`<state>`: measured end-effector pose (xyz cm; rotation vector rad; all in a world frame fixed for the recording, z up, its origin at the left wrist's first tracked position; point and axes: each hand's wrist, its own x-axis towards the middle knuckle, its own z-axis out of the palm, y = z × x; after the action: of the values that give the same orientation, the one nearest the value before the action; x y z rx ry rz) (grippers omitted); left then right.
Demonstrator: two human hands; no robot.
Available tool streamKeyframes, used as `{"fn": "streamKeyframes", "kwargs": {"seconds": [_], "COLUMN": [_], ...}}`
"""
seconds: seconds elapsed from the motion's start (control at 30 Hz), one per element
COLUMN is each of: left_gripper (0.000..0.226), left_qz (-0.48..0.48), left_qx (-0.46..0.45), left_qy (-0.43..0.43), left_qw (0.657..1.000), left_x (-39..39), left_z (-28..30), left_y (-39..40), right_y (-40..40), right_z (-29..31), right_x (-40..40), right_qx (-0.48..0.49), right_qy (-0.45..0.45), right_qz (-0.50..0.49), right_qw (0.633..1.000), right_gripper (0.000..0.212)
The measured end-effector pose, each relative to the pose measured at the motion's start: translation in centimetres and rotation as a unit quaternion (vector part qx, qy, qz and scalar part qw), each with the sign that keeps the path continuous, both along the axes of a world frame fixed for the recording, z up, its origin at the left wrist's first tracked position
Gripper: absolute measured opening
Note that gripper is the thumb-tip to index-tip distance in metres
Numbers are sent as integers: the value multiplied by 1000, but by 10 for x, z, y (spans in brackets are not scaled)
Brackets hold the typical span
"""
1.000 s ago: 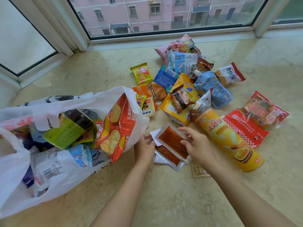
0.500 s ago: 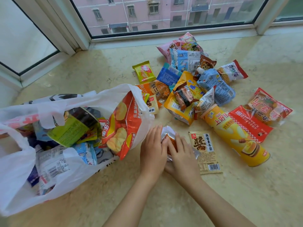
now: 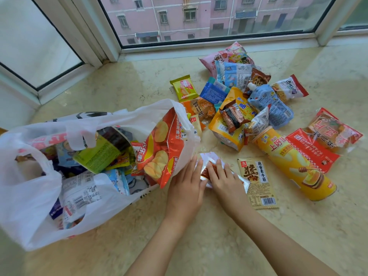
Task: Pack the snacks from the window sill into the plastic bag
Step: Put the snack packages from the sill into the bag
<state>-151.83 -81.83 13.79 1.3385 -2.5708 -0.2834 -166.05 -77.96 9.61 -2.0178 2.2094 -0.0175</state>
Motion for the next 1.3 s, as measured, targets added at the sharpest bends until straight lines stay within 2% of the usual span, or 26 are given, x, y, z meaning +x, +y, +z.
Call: {"fn": "streamKeyframes", "kwargs": {"seconds": [0.13,0.27,0.4,0.5,0.6,0.73,0.87,0.97,1.03,1.07,1.13,1.2,1.23,1.3], "left_gripper": [53,59,71,77,84,97,90,93,94,89,65,43,41,57], "left_qz": [1,11,47,36,56,97,141,175,212,222,211,196,191,182], "left_qx": [-16,7,75,160,160,212,221,262,297,306,288,272,268,251], "left_qy": [-22,-46,-50,-20,-8,0,58,71,73,53,5,-16,-25,-67], "left_qw": [1000,999,995,986,986,972,963,946,928,924,934,942,944,948], "left_x": [11,13,-12,-46,-93,-149,-173,-178,-177,-177,-175,-171,-168,-164], "left_z": [6,2,0,-5,-12,-22,-14,-14,-13,-12,-14,-13,-13,-11], "left_y": [1,-4,4,22,39,57,62,59,53,49,45,43,43,42], "right_y": [7,17,36,53,67,80,84,86,84,83,82,81,81,82], "right_z": [17,41,48,57,71,80,86,86,85,85,84,81,80,77], "right_x": [-4,-6,-24,-48,-75,-107,-126,-134,-134,-133,-133,-132,-131,-130], "right_qx": [-99,-175,-181,-182,-189,-196,-209,-223,-232,-233,-231,-221,-219,-217], "right_qy": [-26,-20,-11,9,18,23,26,31,30,25,17,13,10,8], "right_qz": [5,3,-12,-20,-28,-46,-61,-59,-53,-50,-48,-49,-50,-48], "right_qw": [995,984,983,983,981,979,976,972,971,971,972,974,974,975], "right_gripper": [41,43,47,45,47,45,43,42,51,59,63,50,43,39]}}
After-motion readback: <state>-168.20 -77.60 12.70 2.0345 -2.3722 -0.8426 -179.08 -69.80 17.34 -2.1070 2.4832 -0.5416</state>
